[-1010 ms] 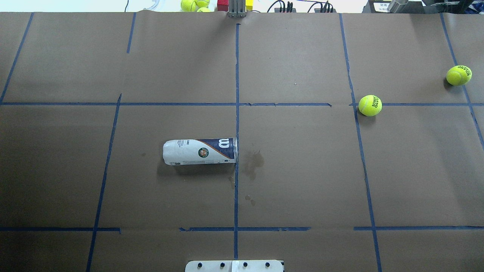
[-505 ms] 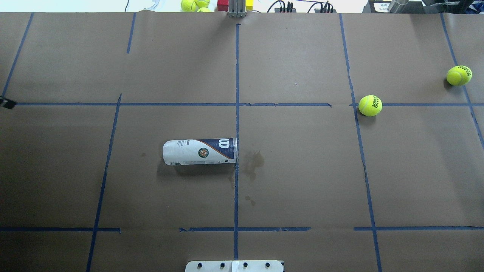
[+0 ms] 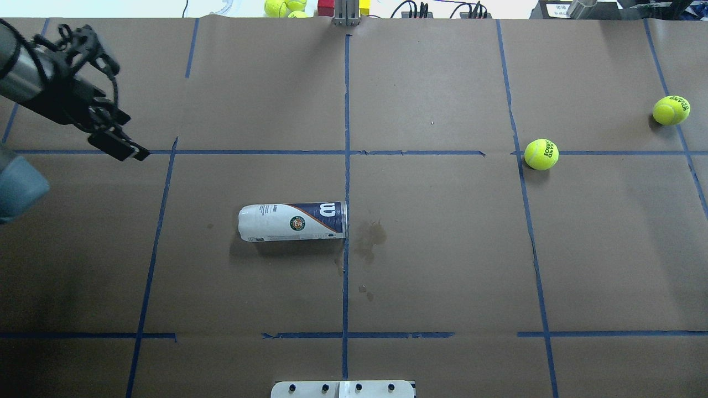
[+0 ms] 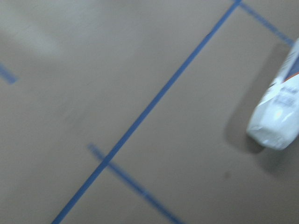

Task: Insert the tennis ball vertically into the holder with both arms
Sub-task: 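Reach the left gripper down over the lying Wilson can and grasp it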

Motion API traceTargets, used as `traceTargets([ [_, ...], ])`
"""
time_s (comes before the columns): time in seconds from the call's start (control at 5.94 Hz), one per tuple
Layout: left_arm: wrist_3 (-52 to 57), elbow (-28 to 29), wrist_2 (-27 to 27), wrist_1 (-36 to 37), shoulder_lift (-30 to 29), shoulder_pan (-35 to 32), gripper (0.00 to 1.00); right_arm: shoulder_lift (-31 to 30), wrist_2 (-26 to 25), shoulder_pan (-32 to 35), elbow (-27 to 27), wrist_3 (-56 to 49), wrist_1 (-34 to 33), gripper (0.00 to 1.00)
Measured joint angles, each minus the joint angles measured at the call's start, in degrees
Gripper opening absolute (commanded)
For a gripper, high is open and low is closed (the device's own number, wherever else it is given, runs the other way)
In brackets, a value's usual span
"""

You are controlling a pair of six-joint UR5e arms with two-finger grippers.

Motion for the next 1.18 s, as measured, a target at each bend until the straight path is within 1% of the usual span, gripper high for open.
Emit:
traceTargets([
  [0.17, -2.35, 0.56, 5.56, 0.48, -4.72, 5.68, 1.0, -0.27, 0.09, 0.01, -0.03, 0.04, 0.11, 1.0],
  [0.34, -3.99, 0.27, 10.73, 1.73, -7.63, 10.01, 1.0, -0.53, 0.67, 0.03, 0.07, 0.0, 0.17, 1.0],
  [0.67, -4.51, -0.8, 14.43, 4.46, -11.76, 15.31, 1.0, -0.91, 3.88, 0.03, 0.24, -0.1, 0.23, 1.0],
  [0.84, -3.48, -0.48, 17.08, 8.07, -15.09, 18.34, 1.0, -1.1, 4.44, 0.03, 0.31, -0.14, 0.27, 1.0],
  [1.01, 0.1, -0.32, 19.73, 13.27, -18.21, 20.35, 1.0, -1.16, 4.6, 0.03, 0.5, -0.14, 0.28, 1.0],
  [1.18, 4.68, 0.43, 21.83, 16.51, -19.97, 21.15, 1.0, -1.16, 4.64, 0.03, 0.7, -0.1, 0.28, 1.0],
])
